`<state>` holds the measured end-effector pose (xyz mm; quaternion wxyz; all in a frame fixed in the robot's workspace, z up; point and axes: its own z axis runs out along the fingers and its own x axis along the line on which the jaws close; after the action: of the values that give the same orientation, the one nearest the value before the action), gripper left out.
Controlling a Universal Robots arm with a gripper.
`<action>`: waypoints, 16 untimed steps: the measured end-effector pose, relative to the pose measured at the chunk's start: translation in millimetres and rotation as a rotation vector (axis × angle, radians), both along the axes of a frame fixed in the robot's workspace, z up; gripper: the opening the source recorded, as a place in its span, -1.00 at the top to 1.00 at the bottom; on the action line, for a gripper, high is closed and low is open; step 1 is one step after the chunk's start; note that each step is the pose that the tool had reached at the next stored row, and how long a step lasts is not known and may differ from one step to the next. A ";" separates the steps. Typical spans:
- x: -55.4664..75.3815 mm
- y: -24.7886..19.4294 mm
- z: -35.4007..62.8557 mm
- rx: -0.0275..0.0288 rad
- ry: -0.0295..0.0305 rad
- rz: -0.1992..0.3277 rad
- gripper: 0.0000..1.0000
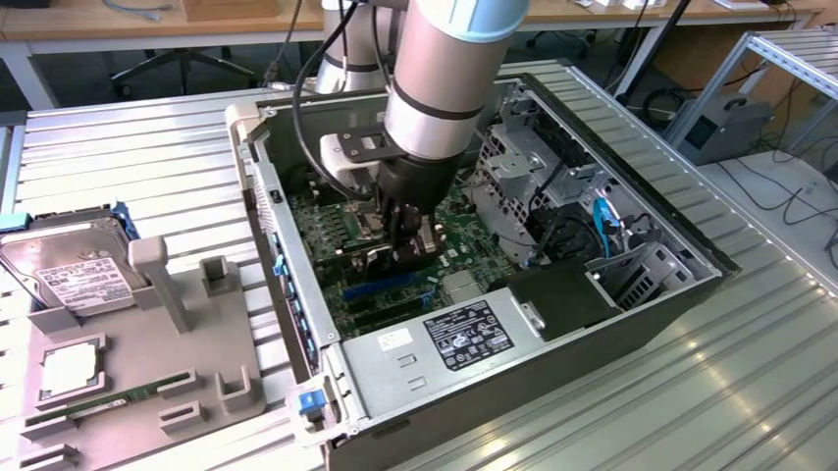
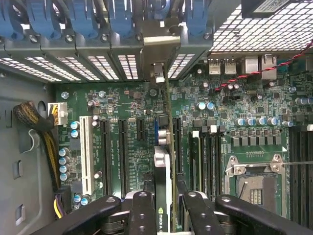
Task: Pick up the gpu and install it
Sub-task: 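Insert the gpu into the slot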
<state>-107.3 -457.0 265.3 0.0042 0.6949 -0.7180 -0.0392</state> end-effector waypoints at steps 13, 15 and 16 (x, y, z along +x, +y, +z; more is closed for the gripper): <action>-0.6 -0.2 0.1 0.0004 -0.0001 0.000 0.47; -0.6 -0.2 0.8 0.0002 -0.0002 0.000 0.47; -0.6 -0.2 0.8 0.0002 -0.0002 0.000 0.47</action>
<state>-107.8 -457.2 266.1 0.0041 0.6950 -0.7179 -0.0392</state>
